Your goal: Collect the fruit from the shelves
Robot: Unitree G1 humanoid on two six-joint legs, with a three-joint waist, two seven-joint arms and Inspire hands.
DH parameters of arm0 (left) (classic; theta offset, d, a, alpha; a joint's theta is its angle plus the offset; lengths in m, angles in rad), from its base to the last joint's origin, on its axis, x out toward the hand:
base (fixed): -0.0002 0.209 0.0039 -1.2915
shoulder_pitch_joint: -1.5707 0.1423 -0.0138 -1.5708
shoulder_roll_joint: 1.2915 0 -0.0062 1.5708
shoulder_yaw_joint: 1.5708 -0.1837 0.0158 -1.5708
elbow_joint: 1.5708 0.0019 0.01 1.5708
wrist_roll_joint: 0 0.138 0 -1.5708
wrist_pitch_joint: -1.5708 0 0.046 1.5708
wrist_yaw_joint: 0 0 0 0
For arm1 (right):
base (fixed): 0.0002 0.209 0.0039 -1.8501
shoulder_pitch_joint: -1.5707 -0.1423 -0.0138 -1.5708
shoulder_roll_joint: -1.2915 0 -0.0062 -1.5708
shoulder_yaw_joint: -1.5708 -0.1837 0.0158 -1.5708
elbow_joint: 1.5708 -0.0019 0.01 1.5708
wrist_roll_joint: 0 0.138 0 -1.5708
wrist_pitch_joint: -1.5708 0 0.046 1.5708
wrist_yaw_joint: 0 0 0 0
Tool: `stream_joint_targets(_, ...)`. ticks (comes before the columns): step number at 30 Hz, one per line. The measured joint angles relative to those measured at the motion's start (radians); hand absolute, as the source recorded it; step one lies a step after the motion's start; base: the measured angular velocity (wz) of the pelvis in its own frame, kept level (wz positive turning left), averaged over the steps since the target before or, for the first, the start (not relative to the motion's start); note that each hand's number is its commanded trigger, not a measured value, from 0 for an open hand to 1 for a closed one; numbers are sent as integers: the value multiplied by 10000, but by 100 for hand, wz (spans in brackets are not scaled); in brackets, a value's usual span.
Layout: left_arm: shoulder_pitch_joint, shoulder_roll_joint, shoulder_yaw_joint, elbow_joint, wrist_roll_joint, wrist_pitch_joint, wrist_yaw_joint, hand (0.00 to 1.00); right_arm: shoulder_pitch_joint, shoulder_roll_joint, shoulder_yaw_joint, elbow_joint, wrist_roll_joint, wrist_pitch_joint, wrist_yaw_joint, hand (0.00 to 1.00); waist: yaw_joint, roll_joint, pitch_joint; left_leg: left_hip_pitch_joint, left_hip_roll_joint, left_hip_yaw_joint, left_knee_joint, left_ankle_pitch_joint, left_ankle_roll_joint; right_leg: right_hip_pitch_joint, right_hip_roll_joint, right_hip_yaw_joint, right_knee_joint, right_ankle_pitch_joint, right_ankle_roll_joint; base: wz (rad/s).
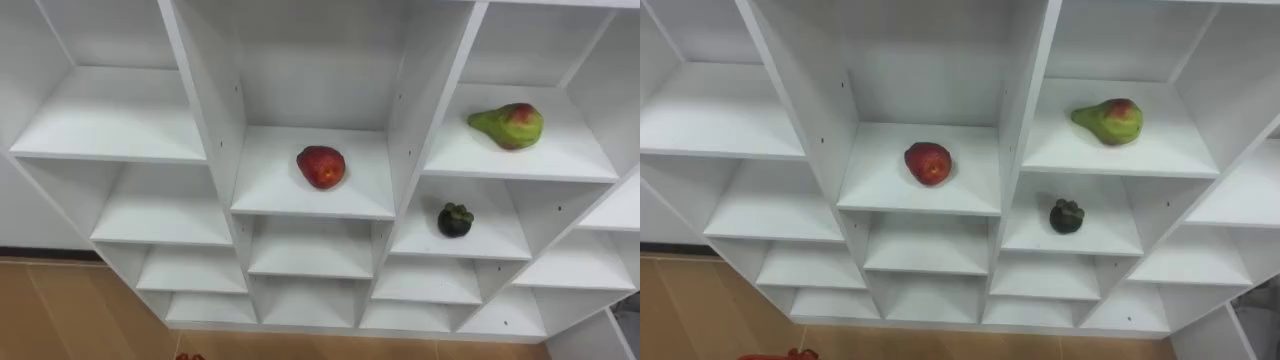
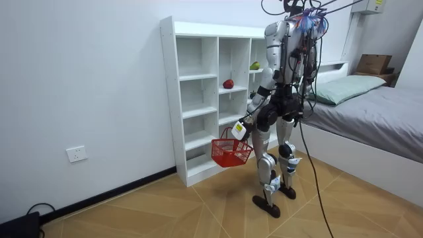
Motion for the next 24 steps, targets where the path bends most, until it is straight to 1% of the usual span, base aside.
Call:
stream_joint_targets(5,-80,2,-35,11,5,-45,-25,100,-29,0,2,1,-6,-24,27,0,-63,-6,-5,-44,-5,1,31,3,-2,-56,-1,5,-16,-1,0,0)
stream_joint_targets(6,-115,5,-103,11,3,-72,-18,100,-38,0,4,1,-10,-46,31,0,-63,11,-17,-61,-7,3,29,4,-2,-77,-2,10,-16,0,0,0)
stream_joint_targets(7,-152,13,-192,13,2,-87,-14,100,-40,1,5,1,-9,-74,18,0,-65,-9,-50,-65,-7,5,29,5,-2,-81,-2,9,-15,0,0,0)
stream_joint_targets(8,-170,17,-213,14,2,-90,-15,100,-38,1,5,1,-9,-87,7,0,-66,43,-50,-61,-7,5,28,5,-2,-79,-2,11,-15,0,0,0)
stream_joint_targets(11,-257,2,-235,16,-40,-96,-35,100,-34,5,9,6,55,-162,-82,0,-63,62,-32,15,-2,33,10,5,-2,-43,3,47,-8,3,0,-3)
stream_joint_targets(13,-191,1,-426,27,-182,-164,-16,100,-14,23,11,-19,80,-268,-209,0,-38,94,-26,67,-1,69,6,5,-2,-5,4,66,-8,4,2,-4)
stream_joint_targets(16,-201,-3,-441,24,-186,-230,-14,100,1,95,15,-43,274,-319,-446,0,-45,135,-26,81,4,90,5,5,-2,-7,6,67,-2,11,-2,0)
stream_joint_targets(20,-175,-8,-440,22,-175,-325,0,100,40,97,-1,-44,394,-340,-661,0,-67,204,-12,94,9,97,-32,4,-1,11,15,74,15,24,-8,0)
stream_joint_targets(23,-163,-17,-433,17,-171,-374,-3,100,195,97,2,-515,387,-365,-838,0,-57,259,-3,49,12,98,-48,4,-2,-31,20,77,37,28,-13,0)
stream_joint_targets(24,-161,-22,-432,17,-171,-375,-4,100,212,98,4,-639,387,-449,-829,0,-62,264,11,39,11,98,-41,4,-2,-41,21,81,39,30,-15,0)
